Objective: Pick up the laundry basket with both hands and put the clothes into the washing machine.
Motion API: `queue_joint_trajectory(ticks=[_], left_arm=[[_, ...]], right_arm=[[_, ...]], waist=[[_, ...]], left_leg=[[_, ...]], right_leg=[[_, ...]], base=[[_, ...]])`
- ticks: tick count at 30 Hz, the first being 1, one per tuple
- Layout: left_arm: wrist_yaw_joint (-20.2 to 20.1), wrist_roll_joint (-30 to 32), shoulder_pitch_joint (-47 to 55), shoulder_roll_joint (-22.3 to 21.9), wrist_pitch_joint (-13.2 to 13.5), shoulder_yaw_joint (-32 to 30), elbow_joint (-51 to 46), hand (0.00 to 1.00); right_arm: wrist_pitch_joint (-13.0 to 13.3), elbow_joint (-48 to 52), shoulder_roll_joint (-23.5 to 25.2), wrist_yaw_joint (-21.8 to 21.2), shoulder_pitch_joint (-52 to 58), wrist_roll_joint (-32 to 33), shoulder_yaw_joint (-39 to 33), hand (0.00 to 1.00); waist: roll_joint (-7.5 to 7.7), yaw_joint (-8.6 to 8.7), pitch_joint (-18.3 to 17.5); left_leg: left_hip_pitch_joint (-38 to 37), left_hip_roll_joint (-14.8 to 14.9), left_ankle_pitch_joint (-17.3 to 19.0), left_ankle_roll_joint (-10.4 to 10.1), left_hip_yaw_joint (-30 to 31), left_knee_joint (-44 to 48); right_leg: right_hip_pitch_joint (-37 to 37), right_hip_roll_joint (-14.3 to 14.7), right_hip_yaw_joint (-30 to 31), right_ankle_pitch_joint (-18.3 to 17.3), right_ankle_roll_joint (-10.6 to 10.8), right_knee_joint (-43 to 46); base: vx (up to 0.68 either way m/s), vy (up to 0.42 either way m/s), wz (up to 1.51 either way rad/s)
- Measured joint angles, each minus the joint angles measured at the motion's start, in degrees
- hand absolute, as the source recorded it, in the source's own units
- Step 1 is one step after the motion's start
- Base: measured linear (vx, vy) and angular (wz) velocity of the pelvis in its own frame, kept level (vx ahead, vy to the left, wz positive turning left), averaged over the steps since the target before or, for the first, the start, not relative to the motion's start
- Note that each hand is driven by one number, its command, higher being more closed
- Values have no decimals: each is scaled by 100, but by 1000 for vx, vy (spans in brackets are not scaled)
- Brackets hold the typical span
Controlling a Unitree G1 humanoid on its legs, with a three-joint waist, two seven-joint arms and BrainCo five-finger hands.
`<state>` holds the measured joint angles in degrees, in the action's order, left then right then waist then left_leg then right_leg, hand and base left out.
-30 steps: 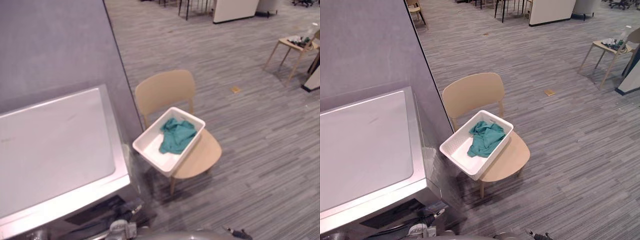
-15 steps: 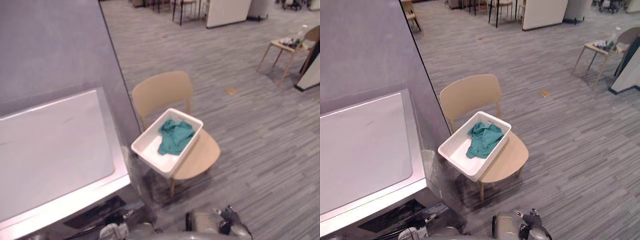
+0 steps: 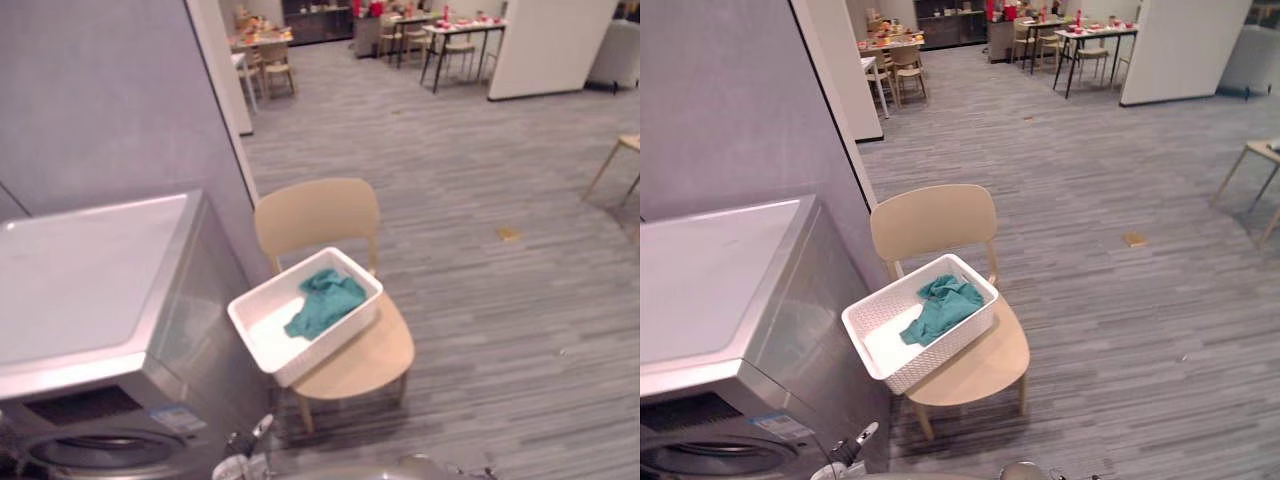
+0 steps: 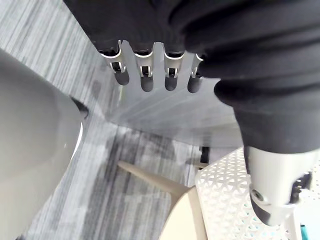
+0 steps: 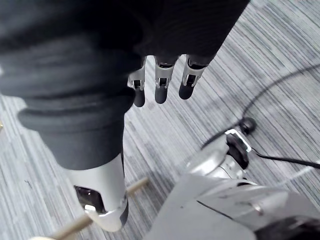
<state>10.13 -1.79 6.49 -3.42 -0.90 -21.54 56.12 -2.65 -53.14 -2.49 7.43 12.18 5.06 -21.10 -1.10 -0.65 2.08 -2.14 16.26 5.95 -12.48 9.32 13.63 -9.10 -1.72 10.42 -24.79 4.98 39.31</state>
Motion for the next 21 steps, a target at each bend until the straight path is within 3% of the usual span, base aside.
queue_joint_trajectory(ticks=[1, 2, 3, 4, 5, 6, 7, 9, 10, 11, 12, 14, 15, 17, 18, 19, 21], left_arm=[[0, -55, 49, 77, -1, -127, 4, 0], [1, -166, 93, 110, 9, -168, -2, 0], [0, -189, 103, 118, 11, -164, 11, 0], [-4, -200, 109, 165, 11, -150, 38, 0], [-5, -203, 34, 224, 10, -140, 110, 0], [-5, -189, -31, 242, 10, -128, 178, 0], [-10, -173, -18, 307, 9, -25, 307, 0], [-13, -87, -9, 338, 17, 192, 337, 0], [-30, -47, -68, 379, 15, 313, 493, 0], [-46, -12, -96, 397, 12, 337, 534, 0], [-140, 13, -108, 467, 10, 321, 544, 0], [-140, 33, -111, 472, 11, 336, 574, 0], [-143, 37, -143, 496, 11, 353, 661, 0], [-141, 42, -156, 491, 10, 377, 694, 0], [-140, 64, -159, 525, 11, 410, 699, 0], [-140, 135, -173, 541, 12, 526, 700, 0], [-140, 157, -193, 561, 10, 644, 699, 0]], right_arm=[[4, -4, 103, -1, 4, 1, -89, 0], [14, -32, 120, 1, 5, 2, -219, 0], [19, -94, 117, -1, -17, 2, -337, 0], [33, -274, 102, -4, -139, 5, -596, 0], [82, -478, 109, -3, -237, 9, -859, 0], [115, -576, 82, -5, -272, 8, -970, 0], [131, -767, 31, -4, -281, 8, -1102, 0], [135, -864, -7, -20, -285, 10, -1141, 0], [135, -866, 9, -24, -283, 11, -1238, 0], [134, -865, 25, -28, -290, 12, -1255, 0], [129, -889, 105, -38, -338, 12, -1261, 0], [132, -882, 106, -39, -339, 26, -1224, 0], [138, -867, 104, -34, -350, 92, -1176, 0], [170, -845, 105, -33, -354, 159, -1070, 0], [219, -839, 110, -35, -341, 216, -906, 0], [227, -816, 110, -34, -343, 230, -702, 0], [227, -570, 118, -37, -339, 229, -486, 0]], waist=[[140, 14, -72], [181, 41, -88], [174, 60, -82], [165, 93, -74], [141, 208, -13], [115, 202, 23], [99, 200, 26], [92, 226, 28], [68, 261, 29], [59, 266, 35], [91, 260, 68], [149, 269, 82], [57, 268, 86], [114, 287, 63], [69, 286, 97], [186, 282, 77], [174, 282, 98]], left_leg=[[184, 72, -263, 336, -145, 76], [295, 182, -532, 638, -427, 17], [341, 233, -658, 813, -636, -52], [440, 338, -922, 1120, -1228, -197], [611, 394, -866, 979, -1753, 84], [680, 380, -654, 809, -1940, 444], [747, 103, -17, 448, -2056, 1348], [638, -330, 513, 237, -1965, 1560], [461, -626, 744, 348, -1914, 1208], [327, -712, 778, 438, -1912, 860], [63, -916, 477, 755, -1905, 109], [-53, -961, 308, 799, -1934, -256], [-77, -1018, 222, 826, -1971, -400], [-120, -1040, 169, 832, -2003, -521], [-159, -1120, 105, 874, -2018, -642], [-202, -1164, 41, 889, -2023, -786], [-273, -1211, -7, 908, -2033, -914]], right_leg=[[26, 10, -221, 52, -103, -56], [139, 27, -505, 131, -219, -221], [198, 27, -652, 184, -284, -303], [214, -7, -988, 278, -436, -390], [311, -77, -1277, 378, -520, -525], [395, -124, -1460, 424, -558, -604], [577, -223, -1700, 548, -585, -894], [626, -281, -1836, 738, -557, -1208], [648, -287, -1939, 926, -506, -1516], [656, -271, -1952, 984, -468, -1631], [685, -301, -1879, 1114, -407, -1829], [760, -301, -1846, 1286, -346, -2105], [797, -305, -1811, 1388, -309, -2254], [800, -321, -1774, 1460, -288, -2332], [794, -339, -1743, 1492, -265, -2382], [780, -349, -1703, 1505, -249, -2422], [762, -360, -1654, 1508, -240, -2433]], base=[[-1, -274, 86], [3, -266, 98], [-11, -228, 112], [-51, -196, 124], [-61, -157, 119], [-77, -113, 122], [-79, -6, 78], [-86, 62, 68], [-55, 74, 54], [-80, 93, 38], [-63, 40, 11], [-75, 44, -4], [-54, 83, -13], [-23, 71, -11], [8, 53, -4], [14, 55, -4], [34, 45, -7]])
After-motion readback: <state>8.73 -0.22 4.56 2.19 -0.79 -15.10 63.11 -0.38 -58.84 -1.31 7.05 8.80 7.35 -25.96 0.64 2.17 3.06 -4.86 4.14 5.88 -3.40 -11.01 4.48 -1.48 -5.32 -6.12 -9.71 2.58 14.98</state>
